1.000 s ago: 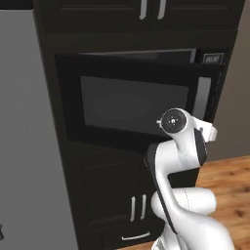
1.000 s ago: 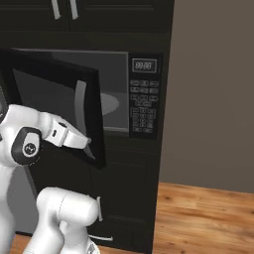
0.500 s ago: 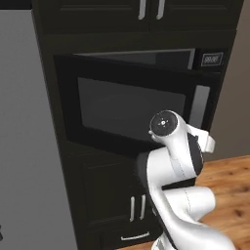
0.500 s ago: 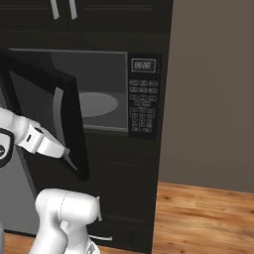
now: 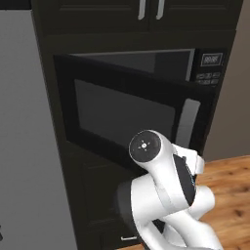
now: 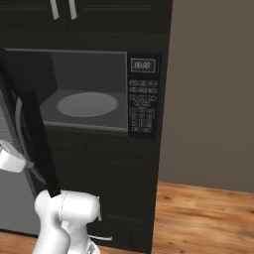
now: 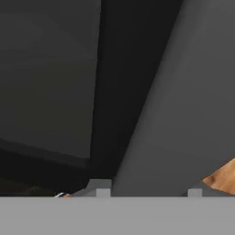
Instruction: Place the sponge inside the microwave to prepare for sanitizing.
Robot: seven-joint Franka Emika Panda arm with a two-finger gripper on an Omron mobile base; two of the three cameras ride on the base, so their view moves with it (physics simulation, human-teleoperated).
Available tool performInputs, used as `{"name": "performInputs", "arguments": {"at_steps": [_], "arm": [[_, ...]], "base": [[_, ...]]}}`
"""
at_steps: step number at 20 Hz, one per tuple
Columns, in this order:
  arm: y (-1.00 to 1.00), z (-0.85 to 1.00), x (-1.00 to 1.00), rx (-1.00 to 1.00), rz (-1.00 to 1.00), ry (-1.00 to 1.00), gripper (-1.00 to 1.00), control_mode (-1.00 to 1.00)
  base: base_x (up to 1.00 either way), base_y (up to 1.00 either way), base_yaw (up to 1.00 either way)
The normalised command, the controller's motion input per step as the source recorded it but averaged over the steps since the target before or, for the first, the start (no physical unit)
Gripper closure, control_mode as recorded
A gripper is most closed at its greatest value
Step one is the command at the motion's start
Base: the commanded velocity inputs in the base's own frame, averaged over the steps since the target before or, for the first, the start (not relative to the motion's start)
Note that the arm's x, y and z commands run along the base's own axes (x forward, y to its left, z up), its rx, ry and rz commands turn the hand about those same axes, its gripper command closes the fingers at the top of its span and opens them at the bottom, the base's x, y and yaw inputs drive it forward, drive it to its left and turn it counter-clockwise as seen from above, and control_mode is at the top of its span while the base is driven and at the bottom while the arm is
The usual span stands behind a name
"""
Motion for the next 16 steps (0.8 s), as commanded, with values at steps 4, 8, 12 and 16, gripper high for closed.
{"name": "performInputs", "arguments": {"at_steps": [4,8,12,16], "arm": [[1.0,-0.59,-0.29,0.0,0.1,0.0,1.0,-1.0],[1.0,-0.54,-0.19,0.0,0.07,0.0,1.0,-1.0],[1.0,-0.47,-0.01,0.0,0.0,0.0,1.0,-1.0],[1.0,-0.44,0.0,0.0,-0.08,0.0,1.0,-1.0]], "base": [[0.0,0.0,0.0],[0.0,0.0,0.0],[0.0,0.0,0.0],[0.0,0.0,0.0]]}}
